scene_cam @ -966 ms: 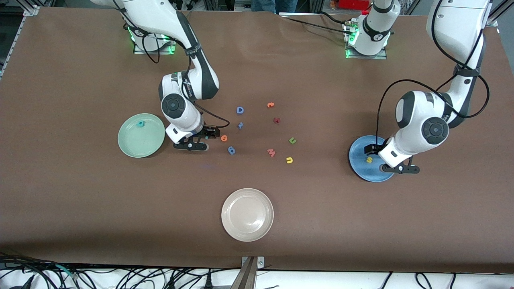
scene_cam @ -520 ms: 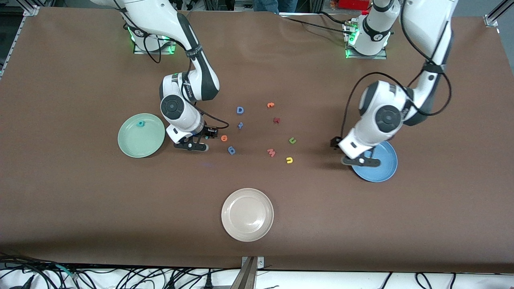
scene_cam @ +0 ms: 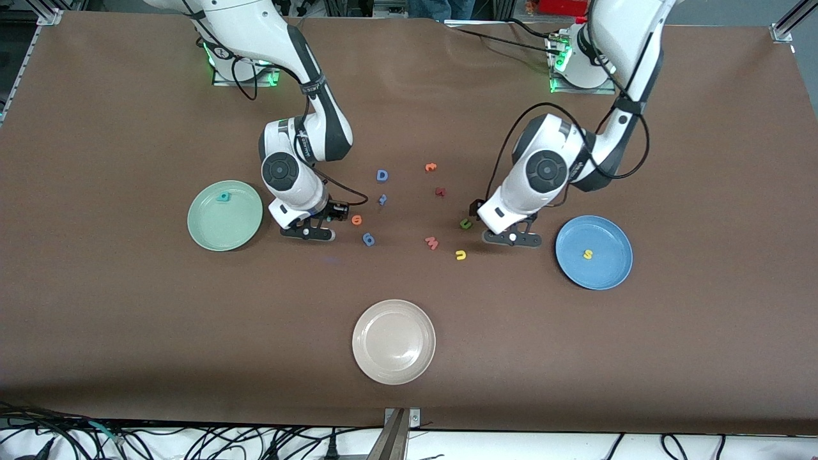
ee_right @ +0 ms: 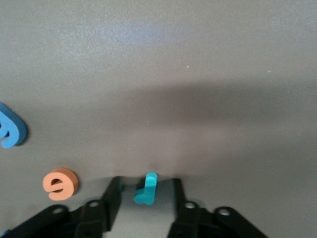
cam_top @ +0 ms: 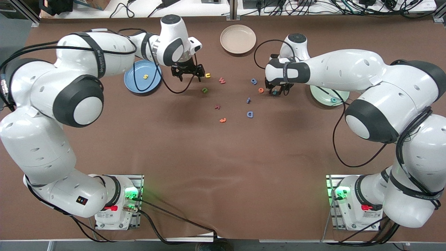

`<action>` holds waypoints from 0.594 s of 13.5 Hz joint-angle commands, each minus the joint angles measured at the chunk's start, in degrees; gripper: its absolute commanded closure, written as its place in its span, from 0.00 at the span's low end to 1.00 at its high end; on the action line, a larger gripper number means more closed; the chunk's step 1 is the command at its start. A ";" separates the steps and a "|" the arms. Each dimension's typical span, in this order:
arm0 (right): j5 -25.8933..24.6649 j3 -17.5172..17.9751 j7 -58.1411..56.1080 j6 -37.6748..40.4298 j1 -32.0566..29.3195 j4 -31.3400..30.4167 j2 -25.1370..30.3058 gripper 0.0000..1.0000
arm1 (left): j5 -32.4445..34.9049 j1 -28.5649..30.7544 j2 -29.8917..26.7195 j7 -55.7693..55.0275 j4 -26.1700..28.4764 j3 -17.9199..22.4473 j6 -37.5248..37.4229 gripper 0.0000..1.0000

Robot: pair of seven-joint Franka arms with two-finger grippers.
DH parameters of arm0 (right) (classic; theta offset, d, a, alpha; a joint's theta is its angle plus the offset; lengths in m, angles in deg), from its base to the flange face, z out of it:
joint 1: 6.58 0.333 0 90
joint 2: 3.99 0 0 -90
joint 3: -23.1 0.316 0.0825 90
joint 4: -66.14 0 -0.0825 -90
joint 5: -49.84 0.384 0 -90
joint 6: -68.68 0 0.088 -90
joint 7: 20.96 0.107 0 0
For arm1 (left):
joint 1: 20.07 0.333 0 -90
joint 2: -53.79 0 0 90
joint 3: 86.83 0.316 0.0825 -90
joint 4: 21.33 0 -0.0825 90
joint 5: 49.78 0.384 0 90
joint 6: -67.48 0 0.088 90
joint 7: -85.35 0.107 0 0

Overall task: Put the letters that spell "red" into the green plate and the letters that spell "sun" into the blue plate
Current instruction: 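Grasp the teal l with the right gripper while the left gripper reaches green n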

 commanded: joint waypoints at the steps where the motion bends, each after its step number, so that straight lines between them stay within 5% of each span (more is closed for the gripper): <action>1: 1.47 0.07 -0.54 -0.71 0.35 -0.42 -0.13 0.72 | -1.62 -1.81 6.30 -3.41 -8.20 0.56 -0.51 0.00; 8: 1.47 -0.02 0.42 0.43 0.35 -0.33 0.22 0.95 | -1.36 -2.43 9.03 -6.76 -7.78 -1.36 6.78 0.00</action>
